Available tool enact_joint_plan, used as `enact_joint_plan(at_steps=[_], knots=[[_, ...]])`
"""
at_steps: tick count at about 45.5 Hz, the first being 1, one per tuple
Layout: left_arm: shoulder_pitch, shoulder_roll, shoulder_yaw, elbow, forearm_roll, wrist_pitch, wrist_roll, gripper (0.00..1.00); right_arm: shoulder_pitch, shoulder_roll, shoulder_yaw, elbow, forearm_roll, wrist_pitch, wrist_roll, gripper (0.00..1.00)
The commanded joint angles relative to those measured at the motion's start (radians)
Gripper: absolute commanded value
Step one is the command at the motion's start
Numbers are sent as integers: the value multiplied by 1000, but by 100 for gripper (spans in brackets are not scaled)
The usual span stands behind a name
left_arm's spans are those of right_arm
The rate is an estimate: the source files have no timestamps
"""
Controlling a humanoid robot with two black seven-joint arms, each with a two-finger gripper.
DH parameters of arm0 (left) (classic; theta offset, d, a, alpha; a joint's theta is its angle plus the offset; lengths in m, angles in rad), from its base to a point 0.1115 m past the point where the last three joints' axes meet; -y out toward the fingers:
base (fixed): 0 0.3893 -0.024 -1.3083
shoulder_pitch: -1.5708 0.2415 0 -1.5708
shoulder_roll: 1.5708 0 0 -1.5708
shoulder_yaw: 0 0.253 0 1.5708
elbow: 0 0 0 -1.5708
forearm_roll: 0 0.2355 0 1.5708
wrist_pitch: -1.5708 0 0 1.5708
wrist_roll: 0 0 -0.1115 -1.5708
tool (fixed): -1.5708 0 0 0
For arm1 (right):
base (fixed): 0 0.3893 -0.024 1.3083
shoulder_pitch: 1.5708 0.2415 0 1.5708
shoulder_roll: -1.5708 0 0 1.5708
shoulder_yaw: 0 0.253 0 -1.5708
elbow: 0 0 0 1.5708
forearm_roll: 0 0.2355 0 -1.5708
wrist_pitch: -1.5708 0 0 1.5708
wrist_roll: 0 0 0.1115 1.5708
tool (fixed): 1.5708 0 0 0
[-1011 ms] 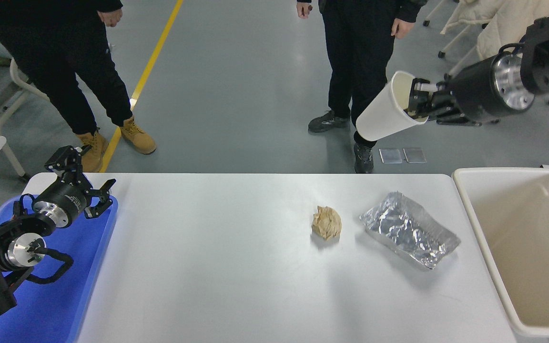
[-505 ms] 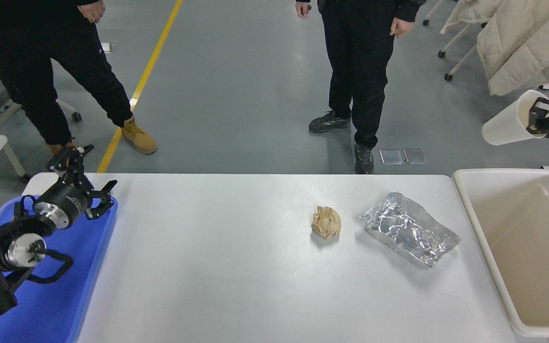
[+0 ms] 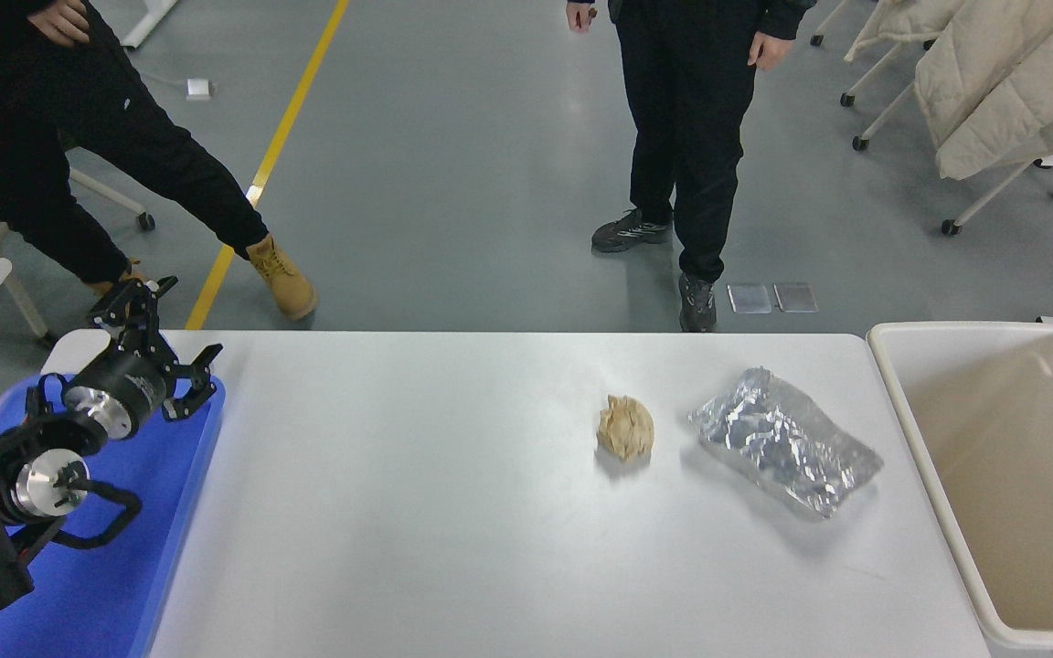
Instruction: Clean the table surface
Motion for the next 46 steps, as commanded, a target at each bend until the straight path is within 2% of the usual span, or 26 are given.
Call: enact_joint_plan(at_steps=[1,12,24,25,29,35,46], knots=[[1,0,0,0,0,0,1,100,-213,197,119,-250,-1,-82,0,0],[-1,0,0,0,0,0,-1,100,-230,246,191,-247,5,-162,-1,0],[1,0,0,0,0,0,-1,100,-235,272,278,-246,6,-168,-6,0],[-1,0,0,0,0,0,-1,100,-236,272,286,-246,8,-172,-6,5],[-1,0,0,1,0,0,-1,100,-230,283,350,-252,19,-208,-4,100],[-1,0,2,0,0,0,-1,100,-218,281,433,-252,19,-217,-6,100],[1,0,0,0,0,0,1,100,-195,280,442,-253,20,-217,-6,100]])
